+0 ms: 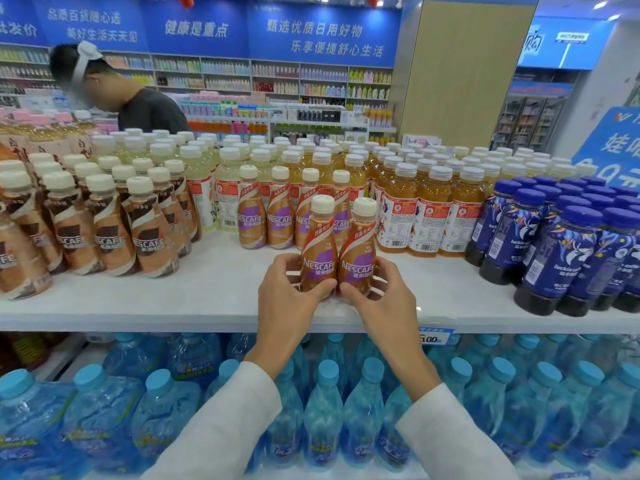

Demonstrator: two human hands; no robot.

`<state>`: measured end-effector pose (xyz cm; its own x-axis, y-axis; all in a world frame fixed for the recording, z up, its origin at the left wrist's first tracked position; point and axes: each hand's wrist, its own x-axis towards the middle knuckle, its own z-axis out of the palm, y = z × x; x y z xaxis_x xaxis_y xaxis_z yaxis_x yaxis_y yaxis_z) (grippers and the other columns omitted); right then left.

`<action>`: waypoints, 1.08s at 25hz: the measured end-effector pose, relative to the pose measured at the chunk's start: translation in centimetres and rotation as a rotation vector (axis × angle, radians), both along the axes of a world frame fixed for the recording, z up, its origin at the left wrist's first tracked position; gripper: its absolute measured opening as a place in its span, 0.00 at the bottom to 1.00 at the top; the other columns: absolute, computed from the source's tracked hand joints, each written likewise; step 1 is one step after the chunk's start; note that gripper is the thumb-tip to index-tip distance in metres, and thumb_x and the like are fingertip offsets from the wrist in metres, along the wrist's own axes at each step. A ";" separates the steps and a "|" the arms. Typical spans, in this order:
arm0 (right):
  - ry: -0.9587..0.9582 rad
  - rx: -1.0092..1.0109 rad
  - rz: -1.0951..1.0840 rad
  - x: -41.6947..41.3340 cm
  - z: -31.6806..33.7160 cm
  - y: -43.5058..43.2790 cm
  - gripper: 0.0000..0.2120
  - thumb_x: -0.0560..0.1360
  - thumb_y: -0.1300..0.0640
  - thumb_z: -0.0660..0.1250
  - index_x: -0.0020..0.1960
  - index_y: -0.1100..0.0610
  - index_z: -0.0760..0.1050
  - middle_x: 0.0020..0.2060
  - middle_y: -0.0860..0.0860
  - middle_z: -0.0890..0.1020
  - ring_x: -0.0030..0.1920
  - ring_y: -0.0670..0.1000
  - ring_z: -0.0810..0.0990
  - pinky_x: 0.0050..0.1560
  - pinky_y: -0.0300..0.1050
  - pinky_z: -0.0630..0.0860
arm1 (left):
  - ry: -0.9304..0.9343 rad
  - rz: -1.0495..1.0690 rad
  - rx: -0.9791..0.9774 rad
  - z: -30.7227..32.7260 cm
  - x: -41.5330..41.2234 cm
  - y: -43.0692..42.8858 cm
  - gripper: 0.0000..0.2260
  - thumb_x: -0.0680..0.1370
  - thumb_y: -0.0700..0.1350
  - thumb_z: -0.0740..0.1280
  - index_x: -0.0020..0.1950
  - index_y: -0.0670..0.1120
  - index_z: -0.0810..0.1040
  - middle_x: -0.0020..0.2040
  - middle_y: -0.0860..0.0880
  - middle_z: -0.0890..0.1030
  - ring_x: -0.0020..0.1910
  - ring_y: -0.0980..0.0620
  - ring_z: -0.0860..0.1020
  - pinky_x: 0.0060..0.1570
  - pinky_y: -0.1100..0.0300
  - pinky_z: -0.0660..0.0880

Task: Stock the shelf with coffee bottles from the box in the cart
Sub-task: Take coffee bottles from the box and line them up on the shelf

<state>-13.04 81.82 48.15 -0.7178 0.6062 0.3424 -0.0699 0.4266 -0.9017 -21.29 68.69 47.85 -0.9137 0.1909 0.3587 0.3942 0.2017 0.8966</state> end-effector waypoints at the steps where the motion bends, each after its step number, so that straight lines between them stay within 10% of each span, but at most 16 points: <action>1: -0.011 0.005 -0.016 -0.2 0.0 0.2 0.27 0.70 0.49 0.79 0.62 0.42 0.69 0.54 0.38 0.79 0.54 0.40 0.80 0.53 0.36 0.79 | -0.001 0.009 -0.004 0.0 -0.1 0.0 0.28 0.68 0.57 0.80 0.64 0.54 0.73 0.57 0.56 0.80 0.51 0.58 0.80 0.45 0.72 0.74; 13: -0.154 0.025 -0.077 -7.7 2.1 7.0 0.31 0.75 0.54 0.76 0.73 0.52 0.67 0.68 0.48 0.77 0.67 0.51 0.76 0.68 0.52 0.75 | 0.014 0.177 -0.048 1.2 -6.7 -7.1 0.28 0.71 0.48 0.79 0.69 0.45 0.75 0.61 0.48 0.82 0.52 0.52 0.80 0.50 0.60 0.74; 27: -0.084 0.113 -0.188 -10.8 1.3 7.0 0.34 0.77 0.56 0.73 0.77 0.52 0.61 0.72 0.52 0.68 0.71 0.53 0.70 0.70 0.49 0.69 | 0.034 0.181 -0.050 0.7 -7.6 -7.7 0.28 0.73 0.50 0.77 0.71 0.46 0.73 0.65 0.47 0.80 0.56 0.51 0.78 0.53 0.58 0.75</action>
<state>-23.80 88.85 49.42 -0.6247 0.6934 0.3590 0.0939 0.5232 -0.8470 -28.86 60.97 48.55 -0.9222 0.0427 0.3843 0.3773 0.3165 0.8703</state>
